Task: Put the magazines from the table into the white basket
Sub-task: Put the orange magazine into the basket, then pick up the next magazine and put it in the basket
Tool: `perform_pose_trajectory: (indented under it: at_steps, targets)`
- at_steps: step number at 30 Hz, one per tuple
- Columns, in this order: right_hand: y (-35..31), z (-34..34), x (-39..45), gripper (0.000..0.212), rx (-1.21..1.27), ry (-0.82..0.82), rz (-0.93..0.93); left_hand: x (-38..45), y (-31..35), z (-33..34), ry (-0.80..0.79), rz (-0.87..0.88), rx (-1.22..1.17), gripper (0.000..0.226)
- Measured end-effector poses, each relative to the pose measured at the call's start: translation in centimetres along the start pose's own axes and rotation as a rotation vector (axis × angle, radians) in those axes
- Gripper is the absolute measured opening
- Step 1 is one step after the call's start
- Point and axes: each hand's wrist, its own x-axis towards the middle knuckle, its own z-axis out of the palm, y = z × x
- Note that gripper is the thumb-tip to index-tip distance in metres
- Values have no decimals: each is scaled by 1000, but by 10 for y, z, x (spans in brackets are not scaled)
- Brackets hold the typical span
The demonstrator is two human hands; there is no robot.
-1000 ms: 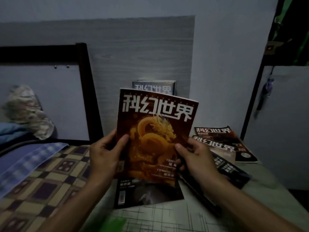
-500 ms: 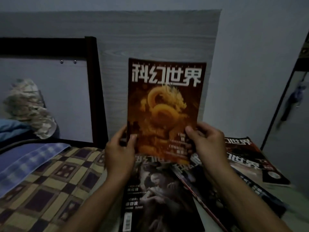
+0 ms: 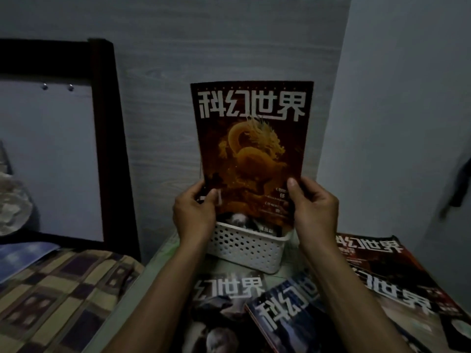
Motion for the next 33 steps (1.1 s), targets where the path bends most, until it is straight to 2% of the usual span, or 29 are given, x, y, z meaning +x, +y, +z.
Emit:
perform_pose_trajectory:
  at_steps: [3, 8, 13, 15, 17, 19, 21, 22, 24, 26, 28, 30, 31, 33]
  targets:
    - [5, 2, 3, 18, -12, -66, -13, 13, -9, 3, -51, -23, 16, 33]
    - [13, 4, 0, 25, -71, -98, 28, 19, -17, -2, 18, 2, 35, 36]
    - [29, 0, -1, 29, -249, -27, 153, 20, -22, -4, -96, 8, 180, 32]
    - [31, -3, 0, 25, -352, 20, 120, 18, -22, -1, -119, 40, 211, 31]
    - [27, -3, -2, 38, -387, 44, 110, 16, -19, 0, -133, 57, 228, 26]
    - [21, -1, -2, 52, -283, 42, 184, 17, -15, 0, -159, 28, 213, 35]
    - [1, -1, -3, 57, -127, 55, 278, 13, -10, 1, -187, -43, 185, 60]
    - [-15, -2, -1, 54, -78, 70, 247, 11, -4, 1, -183, -58, 155, 69]
    - [-54, -8, 1, 42, -104, 108, 11, 4, 13, -1, -150, -6, 118, 73]
    - [-88, -19, -9, 25, -165, 153, -281, -8, 32, -6, -151, 93, 99, 59]
    - [-98, -35, -29, 9, -313, 172, -446, -33, 42, -13, -252, 190, 58, 28]
    - [-82, -59, -56, 8, -801, 15, -476, -66, 34, -27, -409, 268, 159, 14]
    - [-70, -79, -68, 14, -1082, -138, -399, -82, 27, -37, -524, 286, 238, 14]
    - [-47, -120, -86, 28, -1450, -408, -118, -110, 8, -59, -765, 302, 375, 33]
